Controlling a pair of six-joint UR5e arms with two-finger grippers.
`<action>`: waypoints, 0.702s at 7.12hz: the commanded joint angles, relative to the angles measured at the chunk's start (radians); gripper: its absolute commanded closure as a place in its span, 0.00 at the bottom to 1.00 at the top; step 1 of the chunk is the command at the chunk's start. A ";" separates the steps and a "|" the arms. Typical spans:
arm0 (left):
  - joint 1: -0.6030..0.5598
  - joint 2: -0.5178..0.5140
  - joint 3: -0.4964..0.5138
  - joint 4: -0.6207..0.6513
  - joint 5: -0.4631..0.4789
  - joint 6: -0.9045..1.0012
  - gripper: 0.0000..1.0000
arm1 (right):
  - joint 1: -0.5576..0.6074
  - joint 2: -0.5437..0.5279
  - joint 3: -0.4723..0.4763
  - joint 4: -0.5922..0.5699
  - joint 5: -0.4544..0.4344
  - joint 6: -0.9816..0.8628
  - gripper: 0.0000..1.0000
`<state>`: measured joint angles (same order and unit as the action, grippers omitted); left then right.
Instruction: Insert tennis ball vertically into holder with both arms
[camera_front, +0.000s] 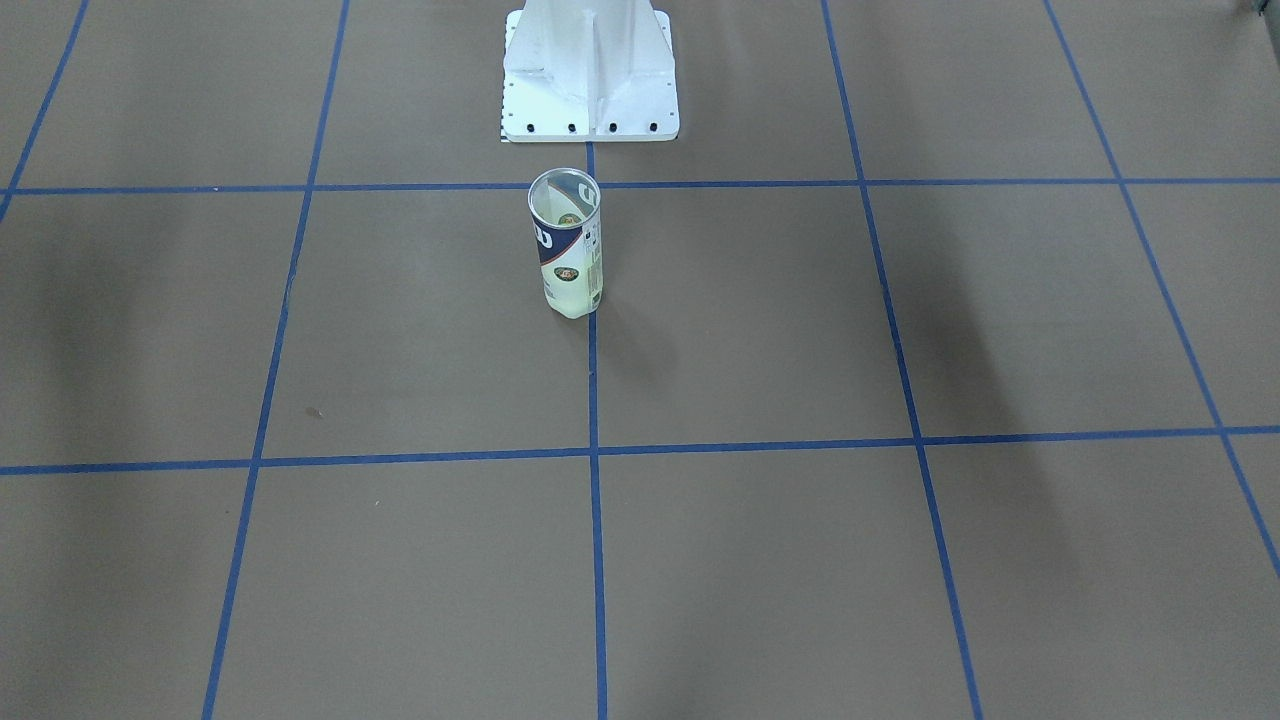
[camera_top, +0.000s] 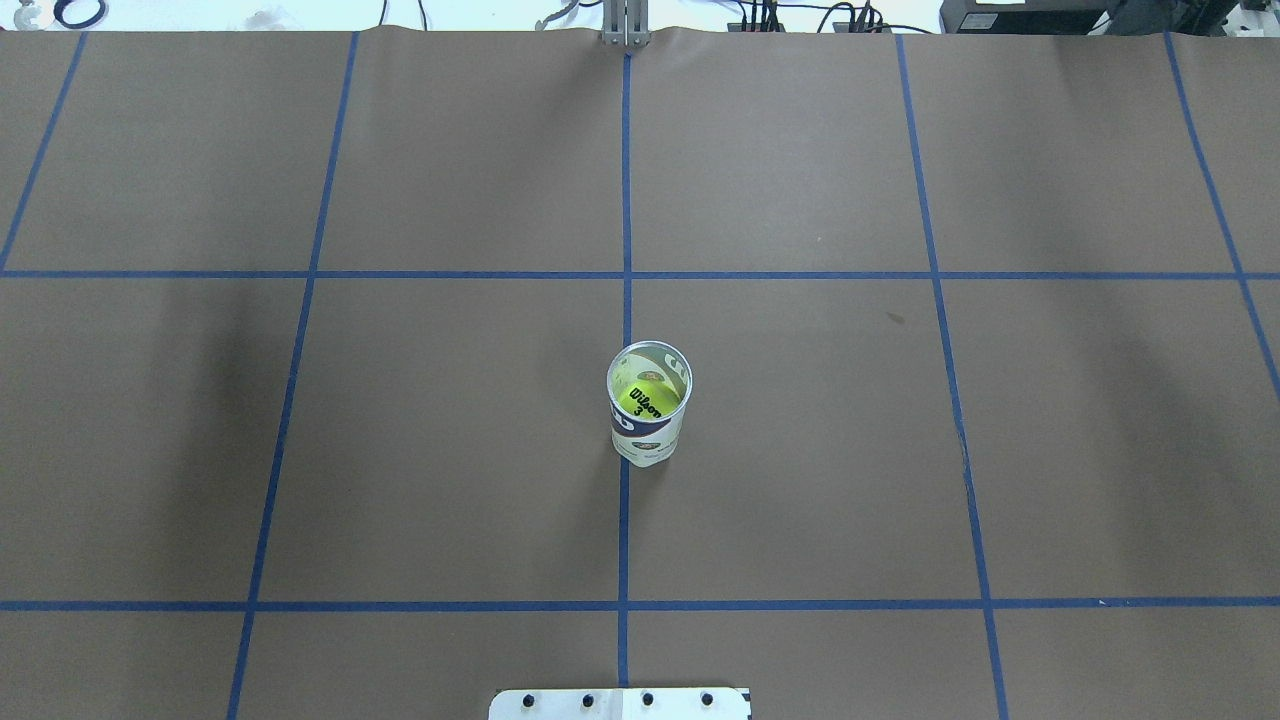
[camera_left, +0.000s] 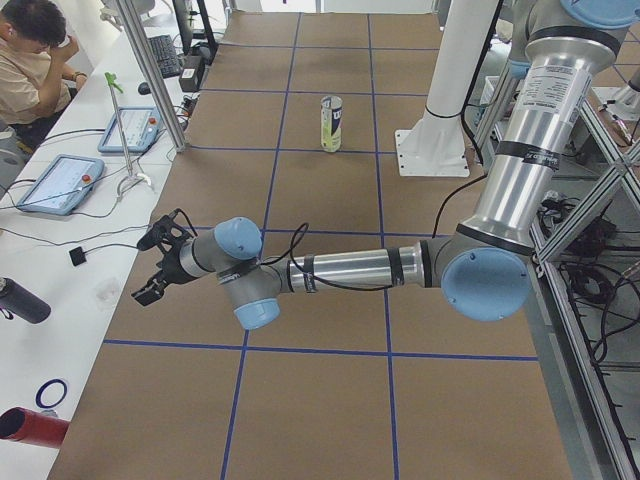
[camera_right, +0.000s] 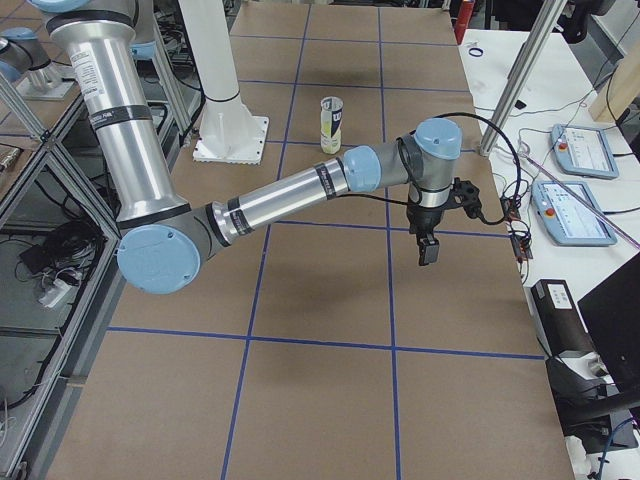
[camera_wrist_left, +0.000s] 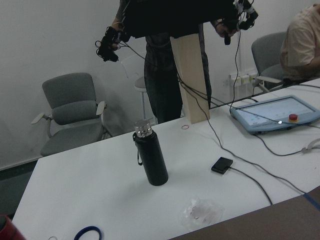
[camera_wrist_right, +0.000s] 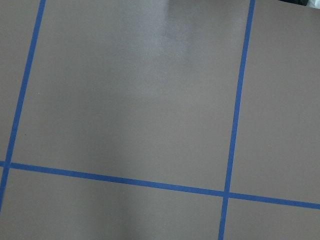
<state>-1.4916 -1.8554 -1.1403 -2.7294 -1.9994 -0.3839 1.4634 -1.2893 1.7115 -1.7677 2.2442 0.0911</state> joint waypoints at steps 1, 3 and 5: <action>-0.088 -0.001 -0.007 0.388 -0.267 0.188 0.00 | 0.000 -0.008 -0.001 -0.001 0.002 0.004 0.01; -0.111 0.005 -0.120 0.689 -0.344 0.324 0.00 | 0.000 -0.019 -0.003 -0.001 0.032 0.004 0.01; -0.107 0.005 -0.316 1.098 -0.334 0.330 0.00 | 0.000 -0.036 -0.003 -0.001 0.040 0.007 0.01</action>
<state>-1.6001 -1.8507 -1.3432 -1.8767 -2.3341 -0.0673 1.4634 -1.3153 1.7091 -1.7687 2.2784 0.0965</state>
